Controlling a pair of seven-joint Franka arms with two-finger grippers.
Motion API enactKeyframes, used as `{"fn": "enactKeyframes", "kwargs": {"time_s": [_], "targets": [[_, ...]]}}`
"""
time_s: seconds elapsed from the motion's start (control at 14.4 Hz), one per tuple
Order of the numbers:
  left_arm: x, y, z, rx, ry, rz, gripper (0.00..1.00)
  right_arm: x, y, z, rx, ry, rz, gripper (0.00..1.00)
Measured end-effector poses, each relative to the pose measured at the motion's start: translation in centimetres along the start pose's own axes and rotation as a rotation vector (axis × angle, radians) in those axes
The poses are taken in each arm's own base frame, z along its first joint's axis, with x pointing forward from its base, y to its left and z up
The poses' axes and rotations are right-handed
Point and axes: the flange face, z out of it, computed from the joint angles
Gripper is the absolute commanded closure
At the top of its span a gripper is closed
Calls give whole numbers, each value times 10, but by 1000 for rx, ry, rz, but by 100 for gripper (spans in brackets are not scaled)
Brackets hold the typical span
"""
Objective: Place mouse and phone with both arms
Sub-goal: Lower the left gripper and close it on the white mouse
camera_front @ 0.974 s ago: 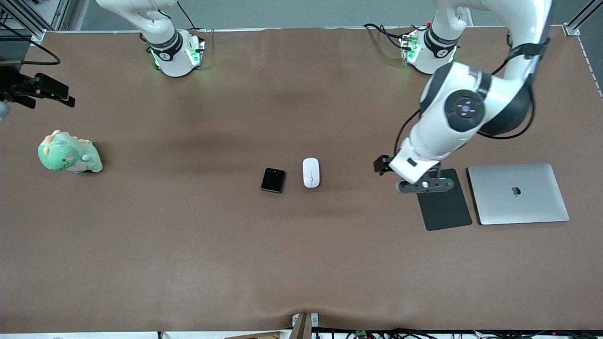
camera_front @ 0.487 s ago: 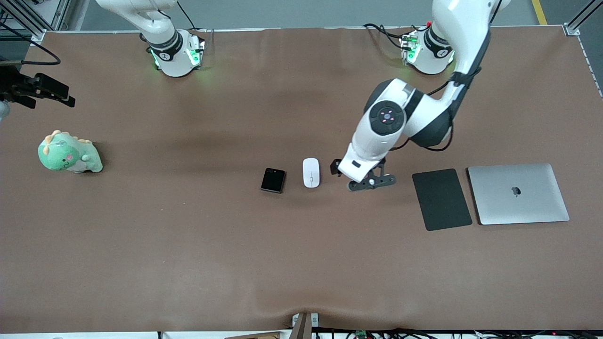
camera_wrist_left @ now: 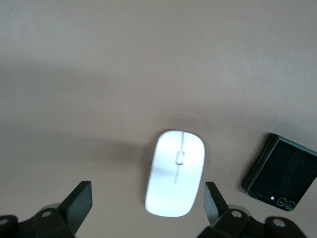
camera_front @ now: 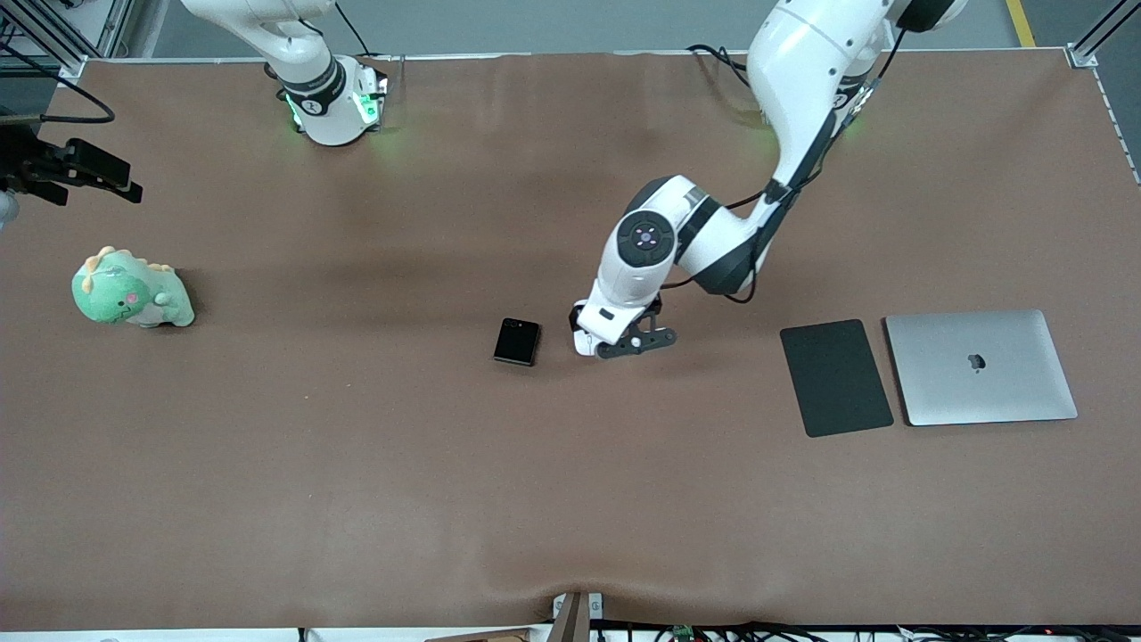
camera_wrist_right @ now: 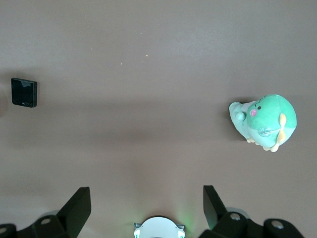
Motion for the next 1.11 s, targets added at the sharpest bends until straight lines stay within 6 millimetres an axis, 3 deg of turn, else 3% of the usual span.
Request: {"fn": "enactKeyframes", "kwargs": {"time_s": [0.49, 1.11], "targets": [[-2, 8, 47, -6, -13, 6, 9, 0, 0, 0, 0, 0, 0, 0], [-17, 18, 59, 1, -21, 31, 18, 10, -5, -2, -5, 19, -12, 0]]}}
